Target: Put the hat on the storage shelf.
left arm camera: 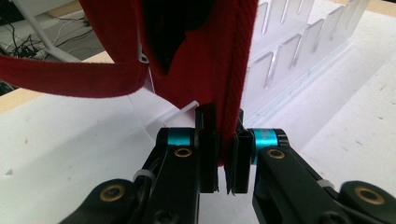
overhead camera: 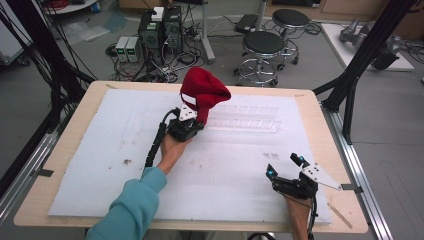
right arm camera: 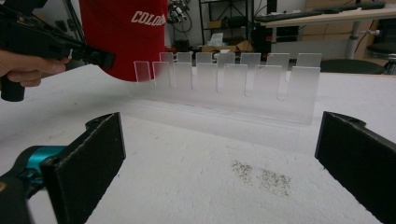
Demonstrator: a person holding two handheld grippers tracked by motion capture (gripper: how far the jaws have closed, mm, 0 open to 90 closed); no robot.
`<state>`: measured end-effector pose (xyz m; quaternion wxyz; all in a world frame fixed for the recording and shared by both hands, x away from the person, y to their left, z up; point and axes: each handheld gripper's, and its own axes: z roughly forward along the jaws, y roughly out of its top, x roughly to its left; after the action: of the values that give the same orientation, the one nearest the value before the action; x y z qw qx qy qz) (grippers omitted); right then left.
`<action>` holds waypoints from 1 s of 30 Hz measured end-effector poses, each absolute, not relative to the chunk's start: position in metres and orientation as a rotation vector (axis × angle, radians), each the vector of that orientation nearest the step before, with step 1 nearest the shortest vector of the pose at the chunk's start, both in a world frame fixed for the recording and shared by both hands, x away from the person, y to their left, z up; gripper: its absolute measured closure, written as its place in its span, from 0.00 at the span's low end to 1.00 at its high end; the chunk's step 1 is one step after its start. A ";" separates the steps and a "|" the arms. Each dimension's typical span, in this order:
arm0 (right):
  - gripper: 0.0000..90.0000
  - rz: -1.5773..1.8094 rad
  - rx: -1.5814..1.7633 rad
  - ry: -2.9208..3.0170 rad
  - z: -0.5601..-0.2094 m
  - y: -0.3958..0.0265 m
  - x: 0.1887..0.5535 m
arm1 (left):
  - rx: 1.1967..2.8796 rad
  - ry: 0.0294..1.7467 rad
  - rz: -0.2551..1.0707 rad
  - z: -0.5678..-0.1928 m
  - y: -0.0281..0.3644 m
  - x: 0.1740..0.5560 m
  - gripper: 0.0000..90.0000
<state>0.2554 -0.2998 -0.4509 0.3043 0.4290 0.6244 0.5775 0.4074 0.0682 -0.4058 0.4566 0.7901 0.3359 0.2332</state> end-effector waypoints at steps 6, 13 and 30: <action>0.01 1.518 1.127 1.656 -0.451 -0.298 0.255 | 1.950 0.820 0.549 -0.412 0.069 0.406 0.92; 0.01 1.533 1.100 1.635 -0.452 -0.299 0.252 | 1.945 0.852 0.492 -0.410 0.075 0.404 0.61; 0.01 1.540 1.070 1.628 -0.452 -0.299 0.249 | 1.862 0.637 0.324 -0.385 0.150 0.354 0.18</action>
<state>0.2492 -0.2987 -0.4523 0.3231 0.4077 0.6203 0.5870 0.3539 0.1498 -0.3853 0.5429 0.7841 0.2681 0.1363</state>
